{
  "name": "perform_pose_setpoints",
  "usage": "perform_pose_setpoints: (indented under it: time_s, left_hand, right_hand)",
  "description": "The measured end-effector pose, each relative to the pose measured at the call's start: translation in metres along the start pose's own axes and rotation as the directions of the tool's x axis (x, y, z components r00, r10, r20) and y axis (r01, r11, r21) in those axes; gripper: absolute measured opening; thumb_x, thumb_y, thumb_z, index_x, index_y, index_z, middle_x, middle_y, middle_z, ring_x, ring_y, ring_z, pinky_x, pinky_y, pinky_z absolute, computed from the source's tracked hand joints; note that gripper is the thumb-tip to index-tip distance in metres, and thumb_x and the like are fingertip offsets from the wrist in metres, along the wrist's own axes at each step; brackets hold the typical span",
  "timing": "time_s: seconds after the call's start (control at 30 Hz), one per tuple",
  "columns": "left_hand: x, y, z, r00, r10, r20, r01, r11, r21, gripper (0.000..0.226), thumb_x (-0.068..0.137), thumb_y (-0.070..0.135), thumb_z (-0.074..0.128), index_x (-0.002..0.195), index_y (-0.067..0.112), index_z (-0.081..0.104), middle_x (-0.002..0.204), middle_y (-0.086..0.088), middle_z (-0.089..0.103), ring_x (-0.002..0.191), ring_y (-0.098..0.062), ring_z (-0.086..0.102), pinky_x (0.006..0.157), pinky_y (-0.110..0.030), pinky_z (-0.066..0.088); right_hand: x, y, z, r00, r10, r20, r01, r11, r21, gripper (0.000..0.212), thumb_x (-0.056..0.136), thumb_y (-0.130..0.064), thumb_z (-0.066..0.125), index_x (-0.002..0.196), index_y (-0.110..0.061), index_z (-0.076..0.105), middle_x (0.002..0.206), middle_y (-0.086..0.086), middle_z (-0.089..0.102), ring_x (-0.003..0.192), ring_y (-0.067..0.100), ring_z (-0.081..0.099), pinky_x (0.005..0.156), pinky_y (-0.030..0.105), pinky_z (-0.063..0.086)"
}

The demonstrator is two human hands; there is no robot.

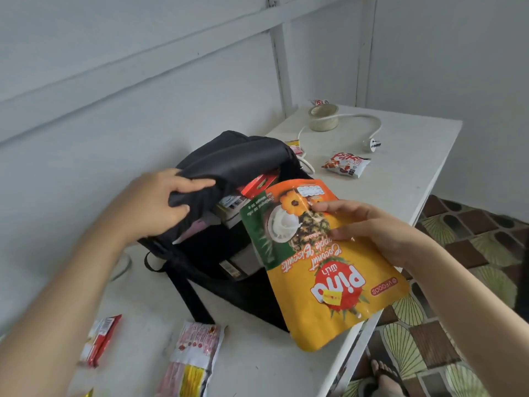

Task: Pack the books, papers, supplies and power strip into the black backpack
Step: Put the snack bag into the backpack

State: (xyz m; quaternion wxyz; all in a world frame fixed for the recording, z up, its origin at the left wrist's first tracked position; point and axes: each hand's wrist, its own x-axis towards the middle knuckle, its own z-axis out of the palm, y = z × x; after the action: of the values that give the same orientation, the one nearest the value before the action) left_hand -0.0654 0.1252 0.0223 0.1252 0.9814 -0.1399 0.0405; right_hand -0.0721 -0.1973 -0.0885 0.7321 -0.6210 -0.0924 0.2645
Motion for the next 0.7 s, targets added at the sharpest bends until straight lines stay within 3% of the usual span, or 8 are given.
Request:
perform_pose_setpoints:
  time_s: [0.1, 0.23, 0.37, 0.47, 0.53, 0.7]
  left_hand:
    - [0.002, 0.002, -0.005, 1.0, 0.024, -0.004, -0.024, 1.0, 0.006, 0.065, 0.082, 0.002, 0.061, 0.114, 0.057, 0.05, 0.081, 0.025, 0.046, 0.068, -0.008, 0.052, 0.057, -0.013, 0.032]
    - [0.0, -0.001, -0.005, 0.994, 0.098, -0.048, -0.099, 0.995, -0.024, 0.072, 0.078, -0.001, 0.063, 0.111, 0.06, 0.046, 0.088, 0.037, 0.045, 0.077, 0.021, 0.047, 0.066, 0.001, 0.032]
    - [-0.003, -0.004, -0.007, 0.982, 0.135, -0.135, -0.134, 0.991, 0.013, 0.074, 0.075, -0.004, 0.062, 0.114, 0.057, 0.047, 0.103, 0.031, 0.046, 0.083, 0.008, 0.043, 0.074, 0.0, 0.031]
    - [-0.004, -0.004, -0.011, 0.973, 0.159, -0.168, -0.154, 0.987, 0.04, 0.069, 0.076, -0.003, 0.062, 0.119, 0.049, 0.053, 0.114, 0.022, 0.05, 0.102, -0.007, 0.051, 0.081, -0.017, 0.035]
    - [-0.002, -0.004, -0.015, 0.97, 0.176, -0.167, -0.172, 0.984, 0.038, 0.065, 0.076, -0.003, 0.063, 0.122, 0.043, 0.056, 0.12, 0.014, 0.054, 0.106, -0.01, 0.051, 0.085, -0.021, 0.034]
    - [0.004, -0.004, -0.024, 0.964, 0.237, -0.119, -0.234, 0.972, 0.038, 0.064, 0.077, 0.005, 0.066, 0.122, 0.048, 0.05, 0.122, 0.012, 0.053, 0.105, -0.002, 0.046, 0.081, -0.009, 0.033]
  right_hand:
    - [0.013, -0.005, 0.011, 1.0, 0.014, 0.022, -0.013, 0.999, -0.038, 0.04, 0.07, -0.01, 0.07, 0.104, -0.032, 0.071, 0.113, 0.005, 0.068, 0.096, 0.032, 0.068, 0.075, 0.042, 0.057]
    - [0.038, -0.017, 0.029, 0.999, 0.013, 0.051, -0.009, 0.997, -0.077, 0.04, 0.083, 0.001, 0.064, 0.108, -0.03, 0.07, 0.114, 0.006, 0.067, 0.097, 0.03, 0.068, 0.079, 0.044, 0.057]
    - [0.067, -0.026, 0.048, 0.996, 0.012, 0.086, -0.001, 0.992, -0.13, 0.042, 0.082, 0.005, 0.063, 0.111, -0.026, 0.069, 0.117, 0.007, 0.065, 0.098, 0.03, 0.067, 0.08, 0.043, 0.057]
    - [0.085, -0.029, 0.061, 0.995, 0.024, 0.1, -0.013, 0.993, -0.113, 0.044, 0.082, 0.008, 0.061, 0.11, -0.024, 0.069, 0.116, 0.009, 0.065, 0.095, 0.028, 0.067, 0.077, 0.039, 0.058]
    - [0.096, -0.032, 0.069, 0.994, 0.024, 0.103, -0.014, 0.995, -0.104, 0.044, 0.082, 0.009, 0.059, 0.111, -0.022, 0.068, 0.113, 0.007, 0.066, 0.091, 0.025, 0.068, 0.074, 0.036, 0.058]
    - [0.119, -0.043, 0.083, 0.992, 0.078, 0.097, -0.062, 0.984, -0.165, 0.04, 0.085, 0.002, 0.06, 0.115, -0.023, 0.064, 0.11, 0.006, 0.064, 0.091, 0.023, 0.064, 0.07, 0.029, 0.058]
